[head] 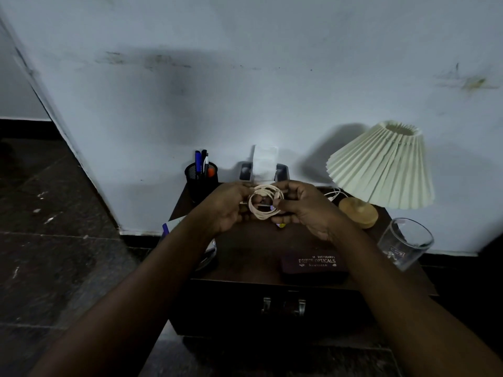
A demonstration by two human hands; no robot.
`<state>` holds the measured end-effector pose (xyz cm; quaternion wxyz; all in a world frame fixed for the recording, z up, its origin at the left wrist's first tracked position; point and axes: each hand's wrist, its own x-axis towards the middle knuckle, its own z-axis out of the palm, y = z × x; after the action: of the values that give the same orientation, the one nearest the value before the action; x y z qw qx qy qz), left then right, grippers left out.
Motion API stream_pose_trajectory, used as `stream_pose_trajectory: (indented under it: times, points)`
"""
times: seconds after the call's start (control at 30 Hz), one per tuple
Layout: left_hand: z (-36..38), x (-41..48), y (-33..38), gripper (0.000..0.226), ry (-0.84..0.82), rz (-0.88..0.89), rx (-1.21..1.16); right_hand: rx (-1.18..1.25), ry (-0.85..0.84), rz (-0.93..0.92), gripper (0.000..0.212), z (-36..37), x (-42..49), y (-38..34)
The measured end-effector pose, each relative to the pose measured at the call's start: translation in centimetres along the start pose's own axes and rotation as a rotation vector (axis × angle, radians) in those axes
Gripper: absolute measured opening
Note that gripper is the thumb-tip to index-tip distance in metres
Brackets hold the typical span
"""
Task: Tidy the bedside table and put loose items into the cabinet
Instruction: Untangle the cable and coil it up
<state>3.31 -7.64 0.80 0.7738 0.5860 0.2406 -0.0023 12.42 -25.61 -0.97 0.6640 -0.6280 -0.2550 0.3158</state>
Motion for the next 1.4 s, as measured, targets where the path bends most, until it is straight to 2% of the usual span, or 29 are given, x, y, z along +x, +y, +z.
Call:
stream_pose_trajectory:
  times: [0.13,0.23,0.37,0.53,0.63,0.7,0.77,0.87,0.93,1.0,1.17,1.3,1.4]
  points:
    - [-0.6,0.5,-0.8,0.017,-0.023,0.014,0.104,-0.080,-0.036,0.074,0.032,0.2,-0.2,0.4]
    - [-1.1,0.7,-1.2,0.016,-0.072,0.027,0.187,-0.077,0.015,0.105,0.035,0.5,-0.2,0.6]
    - [-2.0,1.1,-2.1,0.021,0.001,0.098,0.581,-0.254,0.034,0.188,0.029,0.1,-0.4,0.5]
    - [-1.9,1.4,-3.1,0.025,-0.059,0.014,0.894,-0.366,0.140,0.125,0.021,-1.3,-0.7,-0.6]
    - [-1.4,1.8,-3.3,0.025,0.003,0.126,1.147,-0.560,0.151,0.128,0.020,-2.4,-1.3,-1.3]
    - [-1.4,1.8,-3.1,0.028,0.018,0.204,1.259,-0.933,0.057,0.128,0.029,-3.3,-2.2,-2.0]
    - [-1.5,1.6,-2.7,0.034,-0.009,0.267,1.357,-1.319,-0.149,0.220,0.058,-3.7,-3.5,-2.5]
    - [-2.0,1.4,-2.2,0.049,-0.135,0.277,1.489,-1.445,-0.382,0.437,0.097,-3.7,-5.3,-1.8]
    - [-2.0,1.4,-2.9,0.057,-0.253,0.242,1.521,-1.548,-0.410,0.461,0.105,-3.5,-6.2,-0.5]
    - [-1.7,1.5,-4.5,0.064,-0.306,0.164,1.556,-1.622,-0.356,0.406,0.096,-3.7,-6.9,0.6]
    - [-1.5,1.9,-6.7,0.072,-0.284,0.081,1.708,-1.614,-0.178,0.248,0.063,-4.9,-7.8,2.1]
    - [-1.0,1.8,-6.0,0.072,-0.292,0.063,1.690,-1.589,-0.046,0.112,0.057,-4.1,-7.4,3.5]
    - [-0.8,1.3,-5.5,0.074,-0.315,0.073,1.682,-1.592,-0.050,0.035,0.055,-3.3,-6.7,4.2]
